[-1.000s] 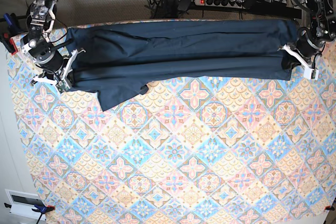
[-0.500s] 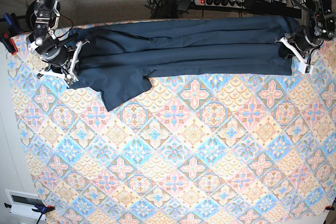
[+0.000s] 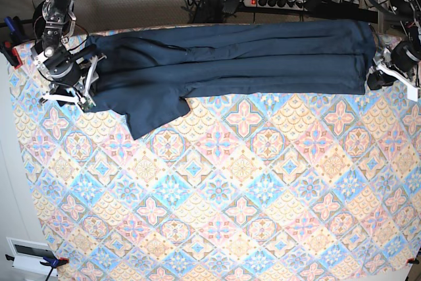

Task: Layout the t-shirt on the table in an organized manner, then fold the t-shirt properly
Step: 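Lay the folded half down and release with both grippers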

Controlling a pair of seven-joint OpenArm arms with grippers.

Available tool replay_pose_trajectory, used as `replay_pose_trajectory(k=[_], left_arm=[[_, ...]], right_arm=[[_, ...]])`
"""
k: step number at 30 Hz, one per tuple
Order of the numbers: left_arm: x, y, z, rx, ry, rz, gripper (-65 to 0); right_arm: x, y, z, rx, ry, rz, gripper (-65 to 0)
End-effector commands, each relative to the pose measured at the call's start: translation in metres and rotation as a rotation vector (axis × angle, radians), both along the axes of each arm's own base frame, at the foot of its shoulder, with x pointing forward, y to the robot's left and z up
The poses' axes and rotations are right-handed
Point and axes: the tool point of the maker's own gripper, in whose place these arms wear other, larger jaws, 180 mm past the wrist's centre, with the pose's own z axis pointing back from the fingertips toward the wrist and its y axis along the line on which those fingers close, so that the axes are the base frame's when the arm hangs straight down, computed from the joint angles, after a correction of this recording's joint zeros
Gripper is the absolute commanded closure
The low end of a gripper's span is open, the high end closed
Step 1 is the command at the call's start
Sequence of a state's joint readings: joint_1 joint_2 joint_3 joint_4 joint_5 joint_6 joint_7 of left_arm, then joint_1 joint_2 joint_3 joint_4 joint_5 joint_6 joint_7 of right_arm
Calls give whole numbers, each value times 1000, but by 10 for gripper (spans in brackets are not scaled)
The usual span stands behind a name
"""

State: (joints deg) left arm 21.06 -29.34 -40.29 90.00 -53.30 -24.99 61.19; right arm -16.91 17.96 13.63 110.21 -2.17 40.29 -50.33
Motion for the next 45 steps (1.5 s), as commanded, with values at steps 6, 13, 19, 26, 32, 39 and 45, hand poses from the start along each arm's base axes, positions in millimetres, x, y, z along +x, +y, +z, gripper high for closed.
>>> replay_pose_trajectory(k=[6, 13, 19, 26, 32, 39, 45], left_arm=[[12, 9, 22, 4, -60, 10, -282], [12, 9, 23, 4, -62, 10, -281], [12, 9, 23, 7, -65, 11, -281], [11, 4, 19, -12, -65, 17, -281], [19, 2, 23, -15, -85, 16, -281], [19, 2, 22, -17, -84, 16, -284], [19, 2, 22, -17, -84, 16, -284]], right_arm=[[37, 11, 34, 35, -138, -3, -246], [58, 43, 42, 89, -180, 44, -244], [57, 44, 38, 75, -153, 43, -244], [69, 58, 37, 90, -150, 78, -247], [101, 81, 19, 136, -98, 126, -248], [121, 87, -5, 215, -31, 80, -248], [116, 90, -35, 272, 25, 68, -248]])
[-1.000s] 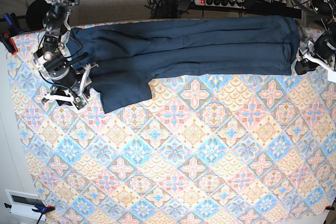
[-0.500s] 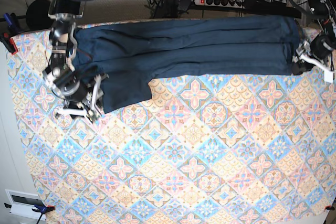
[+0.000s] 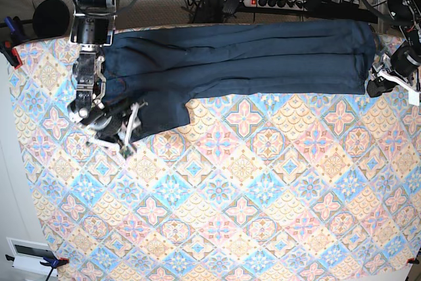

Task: Layout the t-shirt on the table in an organized manner, then fold the t-shirt properly
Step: 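Lay the folded half down and release with both grippers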

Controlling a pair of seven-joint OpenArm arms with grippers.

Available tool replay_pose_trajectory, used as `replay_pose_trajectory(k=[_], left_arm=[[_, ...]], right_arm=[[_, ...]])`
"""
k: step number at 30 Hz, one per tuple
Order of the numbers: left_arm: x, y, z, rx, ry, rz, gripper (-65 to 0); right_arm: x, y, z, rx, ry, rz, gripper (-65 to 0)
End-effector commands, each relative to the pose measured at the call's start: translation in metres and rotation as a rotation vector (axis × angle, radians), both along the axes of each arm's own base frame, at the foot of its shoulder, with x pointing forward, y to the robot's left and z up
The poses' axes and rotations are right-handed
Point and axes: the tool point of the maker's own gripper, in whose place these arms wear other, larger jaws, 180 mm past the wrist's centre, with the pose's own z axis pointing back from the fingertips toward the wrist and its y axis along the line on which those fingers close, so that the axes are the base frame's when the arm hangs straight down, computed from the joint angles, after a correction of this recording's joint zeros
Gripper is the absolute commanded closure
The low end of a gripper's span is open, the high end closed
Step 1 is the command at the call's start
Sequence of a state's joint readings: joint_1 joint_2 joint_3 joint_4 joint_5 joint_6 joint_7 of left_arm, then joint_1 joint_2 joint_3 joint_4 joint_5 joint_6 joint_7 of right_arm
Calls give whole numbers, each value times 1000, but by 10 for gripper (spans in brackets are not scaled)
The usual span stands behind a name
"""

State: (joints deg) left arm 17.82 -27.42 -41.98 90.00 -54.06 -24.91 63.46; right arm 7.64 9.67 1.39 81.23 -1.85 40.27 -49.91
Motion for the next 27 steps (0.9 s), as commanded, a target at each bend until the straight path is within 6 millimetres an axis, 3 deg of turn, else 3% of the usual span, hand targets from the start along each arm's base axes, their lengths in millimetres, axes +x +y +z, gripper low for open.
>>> replay_pose_trajectory(k=[1, 8, 16, 18, 21, 22, 26, 27], left_arm=[[7, 6, 15, 24, -43, -6, -284], [7, 5, 15, 22, -44, -6, -284], [8, 5, 15, 22, -46, -7, -282], [8, 5, 15, 22, -46, -7, -282], [8, 5, 15, 22, -46, -7, -282], [8, 5, 15, 22, -46, -7, -282], [8, 5, 15, 22, -46, -7, -282], [8, 5, 15, 22, -46, -7, -282]], right_arm=[[16, -2, 14, 18, -57, -5, -248], [8, 1, -11, 70, -11, -16, -248], [4, 2, -20, 85, 11, -21, -237], [4, 1, -21, 81, 14, -22, -184], [5, -1, -18, 76, 7, -21, -24], [5, 0, -17, 77, 2, -20, 0], [16, 16, 15, 161, -95, -7, -4], [10, 21, 18, 203, -103, -5, -3]])
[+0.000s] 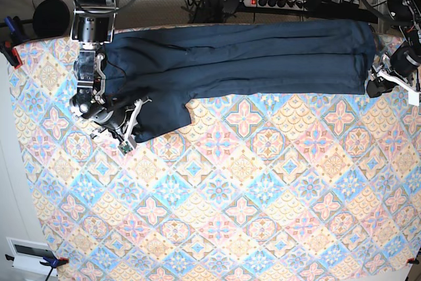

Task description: Layout the t-shirt on the table in an organized manner, then fold the t-shirt properly

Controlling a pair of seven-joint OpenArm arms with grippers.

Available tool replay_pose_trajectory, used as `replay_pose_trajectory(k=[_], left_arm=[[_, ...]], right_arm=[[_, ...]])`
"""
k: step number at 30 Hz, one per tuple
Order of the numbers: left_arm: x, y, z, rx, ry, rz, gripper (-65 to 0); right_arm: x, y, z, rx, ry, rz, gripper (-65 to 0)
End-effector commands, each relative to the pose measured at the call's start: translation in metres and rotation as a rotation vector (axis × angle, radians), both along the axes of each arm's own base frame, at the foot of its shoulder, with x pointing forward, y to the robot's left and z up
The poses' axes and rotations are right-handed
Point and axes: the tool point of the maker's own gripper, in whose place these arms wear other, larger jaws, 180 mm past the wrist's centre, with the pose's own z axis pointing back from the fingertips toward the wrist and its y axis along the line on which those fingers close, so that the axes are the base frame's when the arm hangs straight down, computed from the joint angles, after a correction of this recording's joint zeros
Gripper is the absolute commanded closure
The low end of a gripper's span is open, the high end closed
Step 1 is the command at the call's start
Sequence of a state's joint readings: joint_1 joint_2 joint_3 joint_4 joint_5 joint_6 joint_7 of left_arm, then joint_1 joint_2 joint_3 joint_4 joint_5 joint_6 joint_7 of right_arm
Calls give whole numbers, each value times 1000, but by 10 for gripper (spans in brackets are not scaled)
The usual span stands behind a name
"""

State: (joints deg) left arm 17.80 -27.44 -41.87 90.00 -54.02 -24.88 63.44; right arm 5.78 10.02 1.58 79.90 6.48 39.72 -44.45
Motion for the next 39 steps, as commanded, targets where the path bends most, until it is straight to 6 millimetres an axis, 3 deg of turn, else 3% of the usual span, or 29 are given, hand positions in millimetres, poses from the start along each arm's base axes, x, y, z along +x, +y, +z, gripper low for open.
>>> replay_pose_trajectory(k=[1, 4, 9, 12, 16, 26, 36, 39], left_arm=[[8, 5, 16, 21, -47, -6, -282], [8, 5, 16, 23, -47, -5, -282], [8, 6, 15, 22, -48, -3, -282], [9, 6, 16, 22, -50, -3, -282], [9, 6, 16, 22, -51, -2, -282], [9, 7, 15, 22, -51, -1, -282], [5, 10, 7, 6, -31, 16, -287], [1, 15, 0, -5, -7, 29, -289]], right_arm=[[5, 7, 21, 57, -70, 9, -2], [-14, 23, 35, 146, -83, 26, -2], [-37, 10, 75, 64, -153, 38, -2], [-61, 13, 85, 18, -157, 63, -2], [-108, 10, 56, 13, -28, 57, -2], [-154, 14, 37, 88, 87, 60, -2], [-169, 7, 26, 49, 155, 67, -4], [-172, 3, 23, 28, 181, 67, -51]])
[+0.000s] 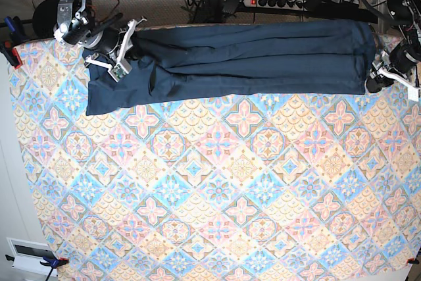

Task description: Layout the t-shirt on the table in an organized manner, then fold the t-shirt properly

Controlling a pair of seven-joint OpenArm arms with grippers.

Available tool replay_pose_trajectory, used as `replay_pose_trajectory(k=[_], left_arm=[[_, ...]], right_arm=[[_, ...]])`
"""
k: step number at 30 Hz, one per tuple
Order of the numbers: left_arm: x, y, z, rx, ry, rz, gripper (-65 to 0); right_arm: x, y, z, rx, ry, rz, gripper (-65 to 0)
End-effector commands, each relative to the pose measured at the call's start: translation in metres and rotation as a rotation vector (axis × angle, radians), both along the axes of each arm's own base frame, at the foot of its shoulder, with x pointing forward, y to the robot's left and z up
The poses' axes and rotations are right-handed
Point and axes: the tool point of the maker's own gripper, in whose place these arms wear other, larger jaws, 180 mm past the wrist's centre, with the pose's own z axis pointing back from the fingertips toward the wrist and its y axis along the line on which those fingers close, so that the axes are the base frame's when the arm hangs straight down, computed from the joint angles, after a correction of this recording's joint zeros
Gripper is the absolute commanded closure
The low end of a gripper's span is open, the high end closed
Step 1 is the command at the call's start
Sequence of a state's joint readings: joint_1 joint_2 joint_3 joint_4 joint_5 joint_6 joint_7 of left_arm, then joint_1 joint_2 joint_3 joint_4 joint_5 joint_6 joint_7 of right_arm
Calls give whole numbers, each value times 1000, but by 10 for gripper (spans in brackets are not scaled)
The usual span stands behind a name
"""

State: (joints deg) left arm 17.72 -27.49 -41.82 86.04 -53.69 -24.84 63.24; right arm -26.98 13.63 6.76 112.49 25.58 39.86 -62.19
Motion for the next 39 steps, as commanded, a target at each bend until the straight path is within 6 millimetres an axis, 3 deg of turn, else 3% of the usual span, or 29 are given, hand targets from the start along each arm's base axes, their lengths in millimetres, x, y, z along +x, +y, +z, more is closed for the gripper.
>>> replay_pose_trajectory(k=[1, 5, 7, 13, 18, 21, 28, 34, 36, 39], left_arm=[[8, 11, 19, 39, -40, -12, -289], [-2, 23, 15, 69, 13, -23, -289], [-1, 21, 9, 80, 53, -64, -289], [-12, 18, -13, 100, 180, -155, -308], [-15, -1, -28, 85, 227, -219, -447], [-18, -6, -33, 78, 240, -232, -495], [-36, -14, -63, 27, 329, -237, -470], [-43, -23, -72, -8, 341, -225, -464], [-45, -29, -76, -23, 347, -230, -423], [-49, -43, -84, -43, 364, -260, -295]], right_arm=[[6, -1, 8, 8, -35, 7, -84], [6, -9, 9, -17, -35, 18, -219], [6, -10, 9, -18, -36, 15, -245], [19, -10, 15, -16, -70, 13, -246], [21, -9, 16, -12, -76, 11, -246], [29, -9, 20, -12, -95, 10, -246], [29, -8, 20, -11, -97, 13, -246], [34, -9, 22, -11, -108, 11, -246], [35, -8, 23, -10, -110, 13, -246], [40, -7, 26, -10, -125, 14, -246]])
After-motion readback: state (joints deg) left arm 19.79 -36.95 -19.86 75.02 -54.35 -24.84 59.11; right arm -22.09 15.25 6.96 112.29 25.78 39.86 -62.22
